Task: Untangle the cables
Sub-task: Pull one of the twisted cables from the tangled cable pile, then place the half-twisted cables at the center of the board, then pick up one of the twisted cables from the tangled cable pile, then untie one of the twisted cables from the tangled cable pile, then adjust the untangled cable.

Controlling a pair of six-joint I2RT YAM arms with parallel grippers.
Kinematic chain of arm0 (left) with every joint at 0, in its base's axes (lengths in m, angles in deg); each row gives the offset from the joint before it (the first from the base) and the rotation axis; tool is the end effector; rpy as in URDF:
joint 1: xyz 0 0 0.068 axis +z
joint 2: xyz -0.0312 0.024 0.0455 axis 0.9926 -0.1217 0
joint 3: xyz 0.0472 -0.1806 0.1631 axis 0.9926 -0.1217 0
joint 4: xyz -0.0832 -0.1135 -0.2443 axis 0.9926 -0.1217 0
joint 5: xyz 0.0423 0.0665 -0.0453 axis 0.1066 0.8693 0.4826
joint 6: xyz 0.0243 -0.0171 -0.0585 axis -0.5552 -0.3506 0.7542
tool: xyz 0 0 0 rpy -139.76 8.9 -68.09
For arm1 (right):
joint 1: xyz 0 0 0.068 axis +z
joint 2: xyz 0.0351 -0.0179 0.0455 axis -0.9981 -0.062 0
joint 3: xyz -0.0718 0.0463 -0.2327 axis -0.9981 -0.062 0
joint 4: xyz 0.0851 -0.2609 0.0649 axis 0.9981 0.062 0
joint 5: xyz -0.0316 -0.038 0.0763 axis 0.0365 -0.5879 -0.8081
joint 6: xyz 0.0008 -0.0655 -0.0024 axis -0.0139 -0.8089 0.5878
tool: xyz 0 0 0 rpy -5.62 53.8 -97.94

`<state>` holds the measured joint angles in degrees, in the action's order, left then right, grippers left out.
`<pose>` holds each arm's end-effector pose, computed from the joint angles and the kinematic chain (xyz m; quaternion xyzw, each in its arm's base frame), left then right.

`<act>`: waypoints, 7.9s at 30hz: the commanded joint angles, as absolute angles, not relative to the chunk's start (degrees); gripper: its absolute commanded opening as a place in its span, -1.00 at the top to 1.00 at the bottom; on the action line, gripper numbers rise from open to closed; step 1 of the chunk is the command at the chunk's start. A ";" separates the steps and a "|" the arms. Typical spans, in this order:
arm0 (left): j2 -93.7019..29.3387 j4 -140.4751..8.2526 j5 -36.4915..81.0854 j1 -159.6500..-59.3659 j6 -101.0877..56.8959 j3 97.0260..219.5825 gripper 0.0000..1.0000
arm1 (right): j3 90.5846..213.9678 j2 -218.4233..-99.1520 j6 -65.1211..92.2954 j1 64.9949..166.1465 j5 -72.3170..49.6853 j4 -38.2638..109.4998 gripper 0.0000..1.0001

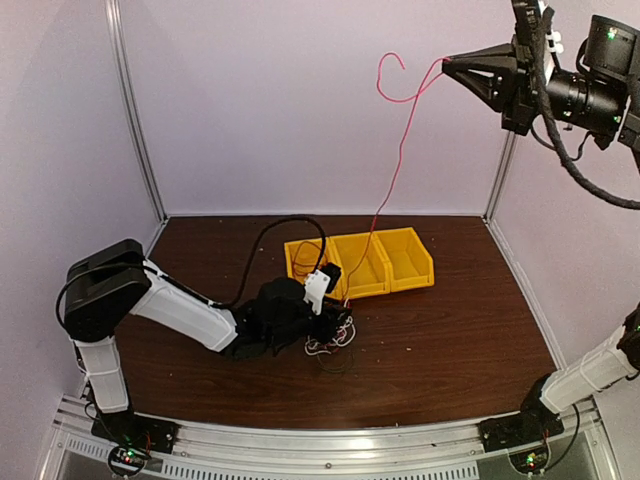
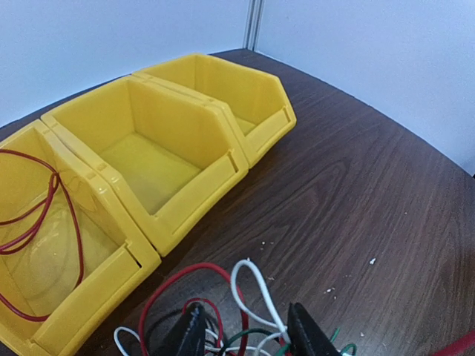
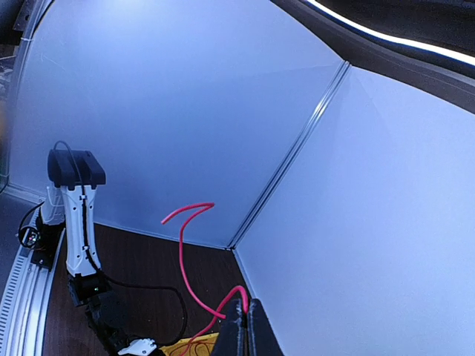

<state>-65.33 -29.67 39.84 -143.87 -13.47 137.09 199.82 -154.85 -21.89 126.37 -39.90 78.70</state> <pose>0.2057 -0.3519 0.1053 0.2380 0.7775 -0.3258 0.4824 0.1527 0.1675 0.5841 -0.5561 0.4173 0.2815 0.6613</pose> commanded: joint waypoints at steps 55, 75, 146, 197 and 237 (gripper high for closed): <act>-55.11 -45.13 35.17 -144.05 -25.77 144.15 0.05 | 150.69 -135.89 -16.73 112.29 -12.55 66.53 1.00; -60.52 -18.72 35.58 -139.26 -16.28 130.32 -0.01 | 127.07 -137.50 -28.67 107.81 -20.64 71.21 -0.21; -74.30 -12.89 33.44 -143.70 -18.55 134.13 0.22 | 166.85 -162.02 -23.11 123.55 -54.92 80.90 1.00; -59.17 -20.64 24.65 -147.08 -7.23 151.61 0.09 | 152.57 -143.67 -21.26 111.40 -58.25 77.41 1.00; -68.25 -19.00 36.54 -144.50 0.27 163.33 0.46 | 144.41 -143.25 -16.21 111.66 -63.48 72.54 1.00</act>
<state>-68.19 -25.32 34.53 -145.38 -1.34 162.12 145.50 -144.27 -17.43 111.70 -61.98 74.33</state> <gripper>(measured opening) 0.268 0.006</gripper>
